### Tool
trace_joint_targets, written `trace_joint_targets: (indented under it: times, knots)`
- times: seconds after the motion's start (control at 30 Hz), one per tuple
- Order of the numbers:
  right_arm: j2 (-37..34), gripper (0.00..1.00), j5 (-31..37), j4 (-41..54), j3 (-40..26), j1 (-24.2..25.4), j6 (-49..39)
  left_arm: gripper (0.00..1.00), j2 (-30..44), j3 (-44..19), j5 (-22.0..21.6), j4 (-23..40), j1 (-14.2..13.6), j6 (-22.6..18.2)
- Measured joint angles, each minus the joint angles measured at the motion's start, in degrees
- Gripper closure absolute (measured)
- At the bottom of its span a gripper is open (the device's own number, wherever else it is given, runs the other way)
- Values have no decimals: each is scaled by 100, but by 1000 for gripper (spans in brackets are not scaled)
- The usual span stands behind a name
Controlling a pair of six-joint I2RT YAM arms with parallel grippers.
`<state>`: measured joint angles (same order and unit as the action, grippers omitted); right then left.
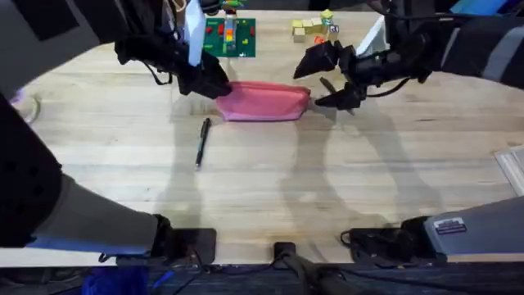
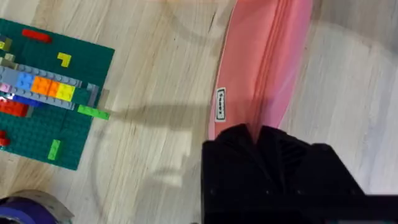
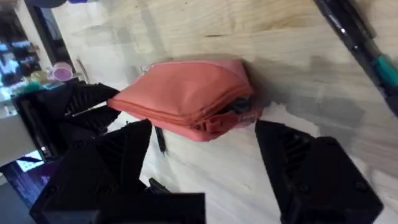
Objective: Unzip the bag, pick up the pens from the table one at a time and place them inside, then zip the bag closed.
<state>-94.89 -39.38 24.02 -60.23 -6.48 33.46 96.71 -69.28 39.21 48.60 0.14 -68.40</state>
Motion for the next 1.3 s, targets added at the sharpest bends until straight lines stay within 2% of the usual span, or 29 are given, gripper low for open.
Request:
trace_joint_targets:
  times: [0.13, 0.33, 0.57, 0.7, 1.07, 1.3]
  knots:
    - [0, 7, 26, -88, 0, 0, 32, 958, 0, 0, -1, 0, 0, 0]
    - [0, 8, -442, -486, 36, 141, -1, 958, 0, 0, 0, 0, 0, 0]
    - [0, 7, -1209, -1158, 753, 714, -10, 958, 0, 0, 1, 0, 0, 0]
    - [0, 7, -1445, -1238, 901, 702, 2, 958, 0, 0, -1, 0, 0, 0]
    - [0, 7, -1425, -1371, 905, 435, 87, 958, 0, -2, -1, 0, 0, 0]
    - [0, 7, -1143, -1393, 905, 374, 202, 958, 0, 0, -1, 0, 0, 0]
